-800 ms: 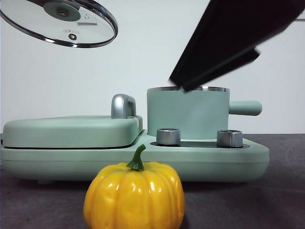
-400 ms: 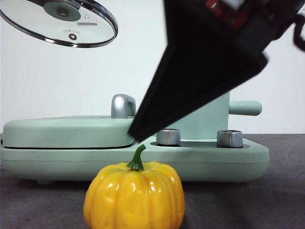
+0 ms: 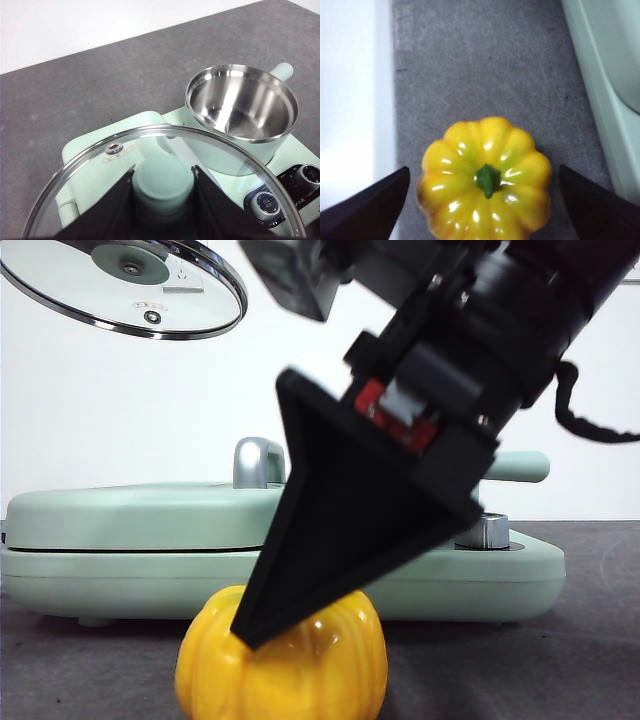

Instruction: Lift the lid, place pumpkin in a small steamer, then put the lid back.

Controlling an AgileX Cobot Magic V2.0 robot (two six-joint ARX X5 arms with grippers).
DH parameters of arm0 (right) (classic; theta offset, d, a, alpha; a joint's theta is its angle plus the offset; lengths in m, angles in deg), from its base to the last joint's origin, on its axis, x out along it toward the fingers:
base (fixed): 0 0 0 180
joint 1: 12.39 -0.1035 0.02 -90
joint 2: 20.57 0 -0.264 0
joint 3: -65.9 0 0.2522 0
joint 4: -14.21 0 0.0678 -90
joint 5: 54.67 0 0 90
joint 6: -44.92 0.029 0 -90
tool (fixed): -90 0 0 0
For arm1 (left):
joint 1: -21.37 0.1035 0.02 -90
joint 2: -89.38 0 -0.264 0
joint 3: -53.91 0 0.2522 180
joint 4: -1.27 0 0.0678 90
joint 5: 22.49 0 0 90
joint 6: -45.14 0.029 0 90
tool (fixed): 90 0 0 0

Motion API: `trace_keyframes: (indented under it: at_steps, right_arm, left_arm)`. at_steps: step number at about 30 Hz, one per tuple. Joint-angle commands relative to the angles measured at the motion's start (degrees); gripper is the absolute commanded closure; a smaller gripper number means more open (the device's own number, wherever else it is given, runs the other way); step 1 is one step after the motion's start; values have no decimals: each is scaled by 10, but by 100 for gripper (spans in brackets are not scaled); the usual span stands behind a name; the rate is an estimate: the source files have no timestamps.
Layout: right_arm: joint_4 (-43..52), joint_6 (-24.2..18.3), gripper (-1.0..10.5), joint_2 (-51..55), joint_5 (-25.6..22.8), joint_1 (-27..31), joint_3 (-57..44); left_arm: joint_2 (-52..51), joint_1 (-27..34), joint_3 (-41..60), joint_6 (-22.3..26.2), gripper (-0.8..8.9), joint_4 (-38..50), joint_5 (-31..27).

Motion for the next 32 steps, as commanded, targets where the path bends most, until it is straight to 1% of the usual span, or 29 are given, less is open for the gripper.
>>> trace_keyframes:
  at_steps: [1, 11, 15, 18, 23, 26, 28, 32]
  right_arm:
    - [7, -2, 473, -21, 0, -7, 10]
    - [8, 2, 476, -39, -2, -7, 10]
    - [8, 2, 568, -39, -2, -7, 10]
    - [8, 4, 568, -38, -2, -7, 10]
    - [-10, 39, 567, -19, 4, -6, 19]
    - [-44, 62, 568, 6, 3, -5, 34]
    - [-74, 83, 568, 24, 1, -3, 48]
    - [-152, 139, 568, 62, -10, 7, 90]
  left_arm:
    - [-1, -4, -10, -2, 804, 17, 0]
    - [-1, -4, -10, -2, 804, 17, 0]
    - [-1, -4, -10, -2, 804, 17, 0]
    - [-1, -4, -10, -2, 804, 17, 0]
    - [-1, -4, -10, 0, 804, 17, 0]
    - [-1, -4, -10, 0, 804, 17, 0]
    - [-1, -4, -10, 0, 804, 17, 0]
    - [-1, -4, -10, 0, 804, 17, 0]
